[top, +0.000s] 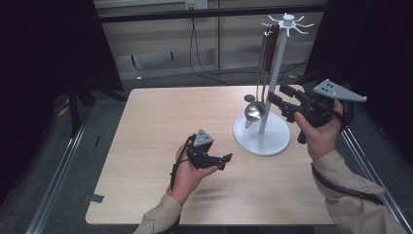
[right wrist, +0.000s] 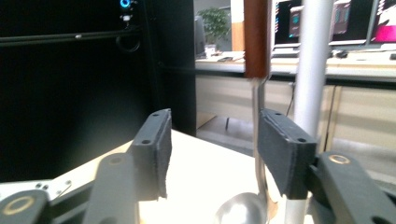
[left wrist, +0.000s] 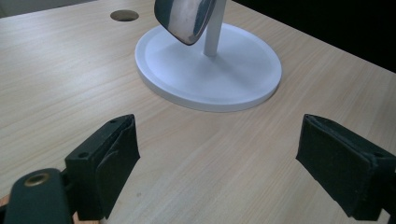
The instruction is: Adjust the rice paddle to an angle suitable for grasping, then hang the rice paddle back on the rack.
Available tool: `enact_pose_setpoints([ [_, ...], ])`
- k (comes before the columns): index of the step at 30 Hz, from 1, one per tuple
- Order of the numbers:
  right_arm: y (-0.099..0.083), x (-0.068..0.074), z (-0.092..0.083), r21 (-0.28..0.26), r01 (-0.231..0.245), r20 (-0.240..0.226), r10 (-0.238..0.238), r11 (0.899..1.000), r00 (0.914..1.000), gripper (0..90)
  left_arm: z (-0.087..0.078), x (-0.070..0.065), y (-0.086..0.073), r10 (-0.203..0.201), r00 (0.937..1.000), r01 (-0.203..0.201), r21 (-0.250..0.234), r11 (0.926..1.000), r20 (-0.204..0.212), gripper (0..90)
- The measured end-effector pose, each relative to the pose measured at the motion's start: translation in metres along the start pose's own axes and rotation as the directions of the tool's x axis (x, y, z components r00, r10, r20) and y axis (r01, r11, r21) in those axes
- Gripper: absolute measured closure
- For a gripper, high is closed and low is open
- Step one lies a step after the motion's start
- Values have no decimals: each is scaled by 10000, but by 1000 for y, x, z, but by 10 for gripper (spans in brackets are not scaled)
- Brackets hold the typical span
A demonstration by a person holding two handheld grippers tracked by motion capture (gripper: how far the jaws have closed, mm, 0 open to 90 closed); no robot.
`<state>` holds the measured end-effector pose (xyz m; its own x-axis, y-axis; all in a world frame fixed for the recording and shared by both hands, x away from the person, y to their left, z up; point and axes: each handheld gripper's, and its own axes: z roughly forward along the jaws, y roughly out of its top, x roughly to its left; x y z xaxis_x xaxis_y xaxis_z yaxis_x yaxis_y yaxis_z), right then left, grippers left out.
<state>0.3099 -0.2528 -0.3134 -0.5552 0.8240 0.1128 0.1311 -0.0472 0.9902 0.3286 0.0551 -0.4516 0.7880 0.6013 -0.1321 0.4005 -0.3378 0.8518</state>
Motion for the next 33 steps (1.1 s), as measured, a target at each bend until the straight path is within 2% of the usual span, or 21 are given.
enact_pose_setpoints([
  [5, -13, 1, -1, 87, 0, -103, 1, 10000, 9999, 374, -1, 0, -1, 49, 10000, -49, 63, 10000, -52, 123],
  [17, -47, 6, 0, 760, -270, -534, 311, 9967, 9981, 298, -4, 4, -5, -39, 9999, 41, 111, 9999, -166, 123],
  [20, -53, 7, -1, 851, -227, -501, 270, 9961, 9984, 283, -6, 6, -5, -40, 9997, 43, 113, 9999, -259, 123],
  [30, -76, 6, -3, 1222, -549, -627, 629, 9910, 9960, 240, -15, 14, -10, -284, 9977, 294, 151, 9995, -619, 122],
  [33, -83, 7, -4, 1391, -596, -660, 693, 9885, 9954, 227, -18, 17, -11, -208, 9972, 227, 253, 9994, -718, 123],
])
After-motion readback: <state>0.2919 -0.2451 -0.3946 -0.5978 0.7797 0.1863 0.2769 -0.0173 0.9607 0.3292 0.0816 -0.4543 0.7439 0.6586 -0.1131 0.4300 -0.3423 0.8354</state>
